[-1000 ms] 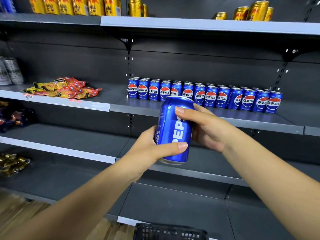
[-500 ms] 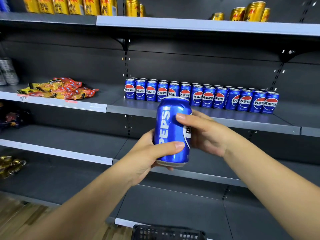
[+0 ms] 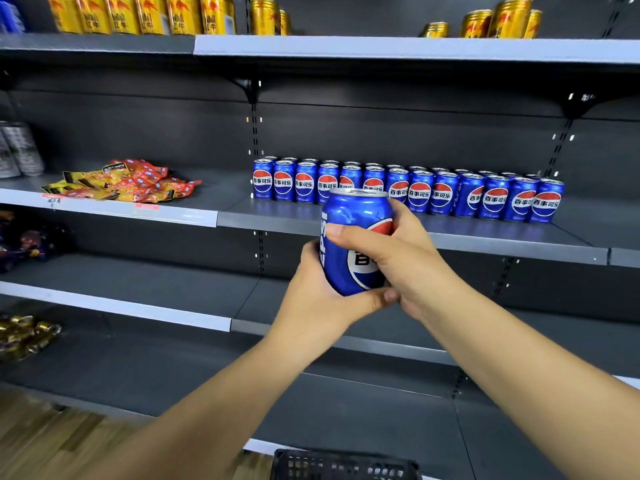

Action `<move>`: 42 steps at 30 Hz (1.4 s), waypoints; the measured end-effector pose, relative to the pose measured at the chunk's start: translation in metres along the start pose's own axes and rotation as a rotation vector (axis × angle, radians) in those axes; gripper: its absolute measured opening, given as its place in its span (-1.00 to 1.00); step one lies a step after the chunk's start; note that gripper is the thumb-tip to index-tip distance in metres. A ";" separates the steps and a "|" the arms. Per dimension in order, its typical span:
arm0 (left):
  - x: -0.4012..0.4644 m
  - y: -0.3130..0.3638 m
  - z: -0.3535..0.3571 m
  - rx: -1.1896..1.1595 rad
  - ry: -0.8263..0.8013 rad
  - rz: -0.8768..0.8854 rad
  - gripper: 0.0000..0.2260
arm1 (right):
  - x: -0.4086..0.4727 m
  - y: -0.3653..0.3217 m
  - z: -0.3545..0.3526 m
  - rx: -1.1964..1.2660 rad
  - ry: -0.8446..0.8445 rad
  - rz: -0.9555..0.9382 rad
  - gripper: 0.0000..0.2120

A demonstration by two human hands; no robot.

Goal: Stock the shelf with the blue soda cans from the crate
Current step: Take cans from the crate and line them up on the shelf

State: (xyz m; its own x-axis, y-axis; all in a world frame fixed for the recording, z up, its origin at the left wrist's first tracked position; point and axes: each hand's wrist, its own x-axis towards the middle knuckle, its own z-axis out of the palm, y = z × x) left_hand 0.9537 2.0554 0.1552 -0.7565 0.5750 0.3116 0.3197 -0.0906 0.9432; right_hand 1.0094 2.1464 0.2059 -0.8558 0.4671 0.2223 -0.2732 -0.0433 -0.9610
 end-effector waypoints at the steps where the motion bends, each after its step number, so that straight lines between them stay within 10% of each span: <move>1: 0.000 -0.001 0.000 0.029 0.001 0.002 -0.34 | 0.000 0.001 0.000 -0.010 0.010 0.002 -0.53; 10: 0.007 -0.010 -0.012 -0.120 -0.205 -0.061 -0.48 | -0.002 0.001 -0.021 -0.320 -0.220 0.110 -0.24; 14: 0.010 -0.016 -0.010 -0.121 -0.250 -0.036 -0.41 | -0.007 0.005 -0.032 -0.359 -0.353 0.110 -0.63; 33: 0.040 -0.067 -0.011 -0.028 -0.100 -0.102 -0.04 | 0.016 0.028 -0.067 -0.478 0.024 -0.032 -0.54; 42: 0.089 -0.113 -0.057 -0.051 0.178 -0.145 -0.50 | 0.091 0.053 -0.033 -0.448 0.095 -0.063 -0.51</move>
State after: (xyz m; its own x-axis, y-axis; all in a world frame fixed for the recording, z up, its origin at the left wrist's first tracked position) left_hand 0.8178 2.0708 0.0824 -0.8824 0.4332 0.1838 0.1747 -0.0611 0.9827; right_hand 0.9313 2.2162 0.1697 -0.7939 0.5363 0.2866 -0.0890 0.3637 -0.9272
